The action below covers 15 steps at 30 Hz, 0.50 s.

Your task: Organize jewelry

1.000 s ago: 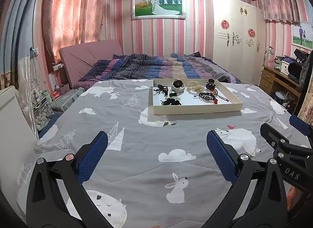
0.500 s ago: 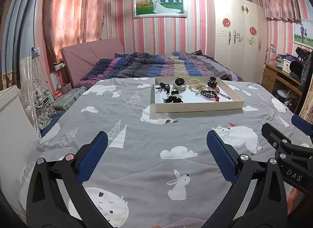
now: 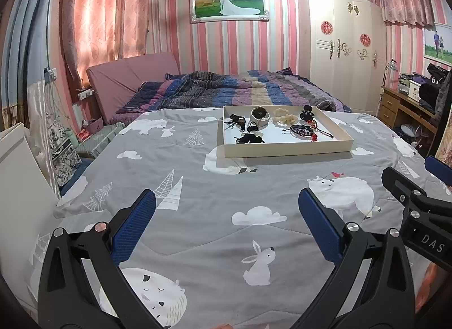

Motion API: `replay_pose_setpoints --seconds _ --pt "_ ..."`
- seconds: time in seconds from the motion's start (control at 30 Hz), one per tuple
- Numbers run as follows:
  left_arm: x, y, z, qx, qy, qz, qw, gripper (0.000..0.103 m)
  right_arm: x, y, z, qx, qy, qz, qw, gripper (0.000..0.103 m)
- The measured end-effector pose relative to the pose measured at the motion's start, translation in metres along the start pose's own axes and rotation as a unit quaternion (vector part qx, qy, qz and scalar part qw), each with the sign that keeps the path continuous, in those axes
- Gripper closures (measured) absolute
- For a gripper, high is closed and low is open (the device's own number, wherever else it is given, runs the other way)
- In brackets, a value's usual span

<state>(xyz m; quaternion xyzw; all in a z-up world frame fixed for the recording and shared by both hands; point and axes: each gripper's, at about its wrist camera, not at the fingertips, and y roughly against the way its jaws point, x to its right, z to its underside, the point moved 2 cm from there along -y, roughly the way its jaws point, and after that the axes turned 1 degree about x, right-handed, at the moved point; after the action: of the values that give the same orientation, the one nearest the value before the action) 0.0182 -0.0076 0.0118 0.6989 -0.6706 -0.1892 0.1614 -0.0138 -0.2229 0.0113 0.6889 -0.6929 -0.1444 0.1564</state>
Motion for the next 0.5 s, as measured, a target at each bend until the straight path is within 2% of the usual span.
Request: replay_pose_setpoints --seconds 0.5 --pt "-0.0034 -0.0054 0.0006 -0.017 0.005 -0.003 0.9998 0.003 0.0041 -0.0006 -0.0035 -0.008 0.0 0.003 1.0 0.006"
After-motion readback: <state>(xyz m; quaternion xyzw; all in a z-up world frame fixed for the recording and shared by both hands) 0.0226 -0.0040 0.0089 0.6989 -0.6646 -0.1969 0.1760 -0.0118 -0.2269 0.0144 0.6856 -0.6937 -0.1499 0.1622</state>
